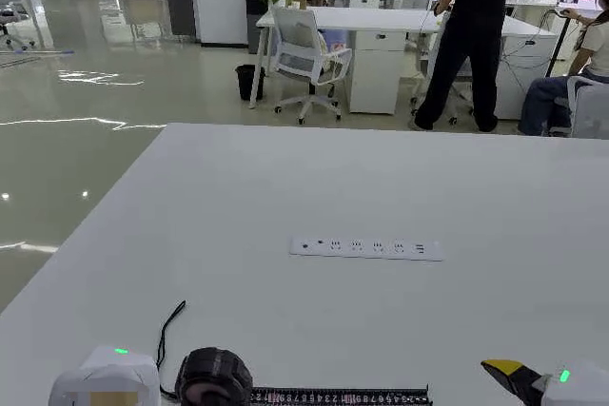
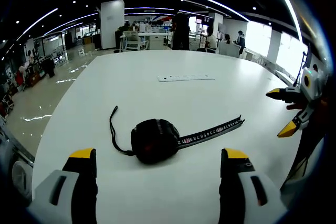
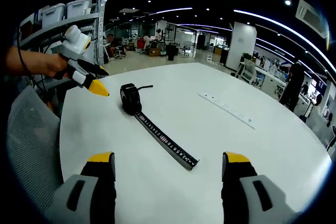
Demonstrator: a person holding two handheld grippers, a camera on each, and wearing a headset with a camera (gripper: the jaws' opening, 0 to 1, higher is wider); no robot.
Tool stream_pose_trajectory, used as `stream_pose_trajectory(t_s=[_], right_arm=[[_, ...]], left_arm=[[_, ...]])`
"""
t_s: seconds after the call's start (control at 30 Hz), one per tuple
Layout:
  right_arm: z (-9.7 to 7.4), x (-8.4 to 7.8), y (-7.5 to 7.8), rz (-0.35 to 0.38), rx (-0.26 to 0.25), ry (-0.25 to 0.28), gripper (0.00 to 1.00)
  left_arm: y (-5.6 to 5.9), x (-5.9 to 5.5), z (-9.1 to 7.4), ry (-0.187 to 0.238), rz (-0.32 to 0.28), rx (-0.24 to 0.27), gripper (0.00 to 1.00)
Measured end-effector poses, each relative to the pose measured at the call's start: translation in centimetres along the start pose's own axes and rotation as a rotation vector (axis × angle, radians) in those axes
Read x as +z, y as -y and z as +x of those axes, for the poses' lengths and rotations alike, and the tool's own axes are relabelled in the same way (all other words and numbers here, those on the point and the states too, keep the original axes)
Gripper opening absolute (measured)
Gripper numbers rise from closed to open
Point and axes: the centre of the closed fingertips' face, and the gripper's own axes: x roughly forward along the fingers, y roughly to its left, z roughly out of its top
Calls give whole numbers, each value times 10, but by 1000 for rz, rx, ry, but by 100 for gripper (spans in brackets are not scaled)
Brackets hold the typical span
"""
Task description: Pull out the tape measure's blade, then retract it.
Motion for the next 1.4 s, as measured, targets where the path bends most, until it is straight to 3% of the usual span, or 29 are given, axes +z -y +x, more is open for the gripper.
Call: stream_pose_trajectory(t_s=[0.43, 0.8, 0.93, 1.4], right_arm=[[13, -9, 13, -86, 153, -17, 74], [27, -11, 29, -125, 230, -32, 67], [30, -12, 29, -187, 270, -43, 63], [45, -24, 43, -280, 364, -81, 48]], left_arm=[[-5, 6, 18, -17, -10, 18, 96], [-7, 7, 30, -34, -28, 30, 95], [-9, 7, 34, -43, -33, 38, 94], [-13, 8, 49, -77, -55, 50, 90]])
